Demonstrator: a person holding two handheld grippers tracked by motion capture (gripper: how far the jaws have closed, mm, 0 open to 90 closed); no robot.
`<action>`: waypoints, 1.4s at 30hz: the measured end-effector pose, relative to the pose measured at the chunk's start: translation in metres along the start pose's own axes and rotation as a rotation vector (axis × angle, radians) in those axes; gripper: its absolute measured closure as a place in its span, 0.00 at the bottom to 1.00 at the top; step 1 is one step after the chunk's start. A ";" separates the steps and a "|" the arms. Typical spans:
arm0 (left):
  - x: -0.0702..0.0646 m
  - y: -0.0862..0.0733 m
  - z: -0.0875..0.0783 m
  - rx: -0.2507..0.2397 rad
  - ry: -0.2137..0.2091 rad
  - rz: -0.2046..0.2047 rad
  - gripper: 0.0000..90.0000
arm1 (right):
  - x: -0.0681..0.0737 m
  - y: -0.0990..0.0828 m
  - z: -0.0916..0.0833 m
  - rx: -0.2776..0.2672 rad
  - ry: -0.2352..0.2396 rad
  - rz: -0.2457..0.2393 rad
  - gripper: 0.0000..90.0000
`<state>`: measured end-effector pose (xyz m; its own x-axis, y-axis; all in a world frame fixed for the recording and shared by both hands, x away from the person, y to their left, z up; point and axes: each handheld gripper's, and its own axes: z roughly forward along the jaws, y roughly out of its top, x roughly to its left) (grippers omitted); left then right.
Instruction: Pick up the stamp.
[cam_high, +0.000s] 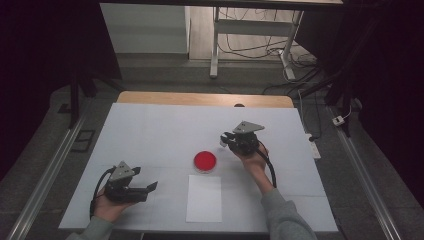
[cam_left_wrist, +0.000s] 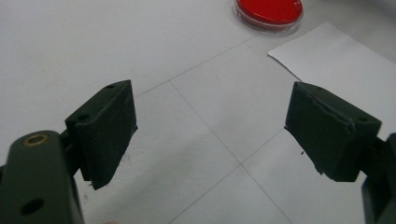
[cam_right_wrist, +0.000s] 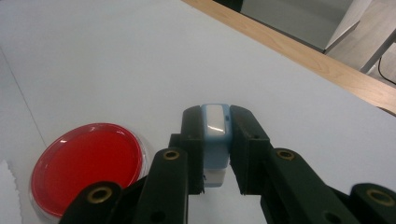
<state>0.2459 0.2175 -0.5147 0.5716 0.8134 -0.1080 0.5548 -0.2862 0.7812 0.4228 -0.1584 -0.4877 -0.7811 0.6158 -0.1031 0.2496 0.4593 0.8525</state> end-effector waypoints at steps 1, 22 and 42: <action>0.000 0.000 0.000 -0.001 -0.001 -0.001 0.18 | 0.000 0.000 -0.001 -0.003 0.000 0.002 0.84; 0.002 0.000 -0.001 -0.010 0.010 -0.010 0.18 | 0.011 0.009 -0.028 -0.087 0.020 0.044 0.84; 0.002 0.000 0.000 -0.011 0.006 -0.009 0.18 | 0.031 0.005 -0.044 -0.104 0.057 0.064 0.84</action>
<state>0.2475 0.2194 -0.5148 0.5627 0.8191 -0.1115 0.5536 -0.2733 0.7867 0.3749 -0.1656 -0.4642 -0.7973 0.6032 -0.0196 0.2419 0.3492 0.9053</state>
